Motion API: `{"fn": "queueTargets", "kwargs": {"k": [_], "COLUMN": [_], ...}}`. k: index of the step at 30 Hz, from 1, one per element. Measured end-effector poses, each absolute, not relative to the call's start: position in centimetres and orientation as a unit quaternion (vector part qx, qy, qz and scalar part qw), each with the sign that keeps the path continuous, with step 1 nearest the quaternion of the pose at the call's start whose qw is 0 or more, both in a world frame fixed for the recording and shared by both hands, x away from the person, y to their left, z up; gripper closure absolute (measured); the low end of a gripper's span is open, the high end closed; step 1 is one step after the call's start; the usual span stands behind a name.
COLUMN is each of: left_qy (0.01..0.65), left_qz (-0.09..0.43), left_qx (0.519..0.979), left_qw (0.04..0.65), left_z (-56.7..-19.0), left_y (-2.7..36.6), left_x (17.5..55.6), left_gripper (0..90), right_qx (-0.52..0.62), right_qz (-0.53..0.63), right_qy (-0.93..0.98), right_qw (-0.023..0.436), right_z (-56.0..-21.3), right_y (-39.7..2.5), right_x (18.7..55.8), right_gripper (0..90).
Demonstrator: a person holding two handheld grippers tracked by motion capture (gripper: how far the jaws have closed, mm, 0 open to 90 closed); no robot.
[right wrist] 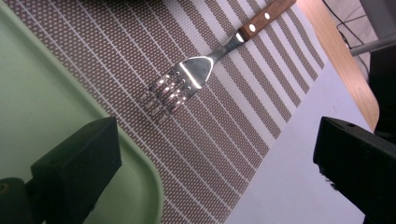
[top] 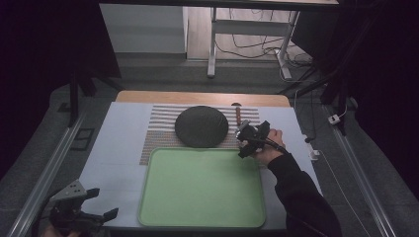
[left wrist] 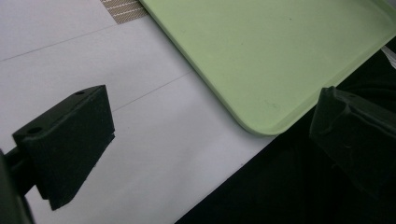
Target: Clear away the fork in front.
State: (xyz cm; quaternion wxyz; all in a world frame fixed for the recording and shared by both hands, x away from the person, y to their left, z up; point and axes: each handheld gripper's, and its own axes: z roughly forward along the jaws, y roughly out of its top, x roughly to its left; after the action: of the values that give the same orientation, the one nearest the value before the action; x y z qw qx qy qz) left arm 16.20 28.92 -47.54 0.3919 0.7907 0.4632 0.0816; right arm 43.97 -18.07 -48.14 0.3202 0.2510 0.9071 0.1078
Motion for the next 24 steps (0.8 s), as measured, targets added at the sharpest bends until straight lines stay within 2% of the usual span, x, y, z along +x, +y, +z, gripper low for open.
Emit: {"fn": "queueTargets", "kwargs": {"k": [10,24], "left_qy": [0.464,0.465], "left_qz": [0.081,0.081], "left_qx": [0.79,0.789], "left_qw": [0.393,0.393], "left_z": [-47.5,-47.5], "left_y": [28.9,28.9], "left_x": [16.2,16.2], "left_gripper": [0.0,0.0], "right_qx": [0.189,0.11], "right_qz": [0.067,0.035], "right_qy": [0.919,0.934], "right_qw": [0.34,0.338], "right_z": [-48.6,-48.8], "right_y": [-16.8,-15.6], "right_x": [44.8,45.5], "right_gripper": [8.6,16.4]}}
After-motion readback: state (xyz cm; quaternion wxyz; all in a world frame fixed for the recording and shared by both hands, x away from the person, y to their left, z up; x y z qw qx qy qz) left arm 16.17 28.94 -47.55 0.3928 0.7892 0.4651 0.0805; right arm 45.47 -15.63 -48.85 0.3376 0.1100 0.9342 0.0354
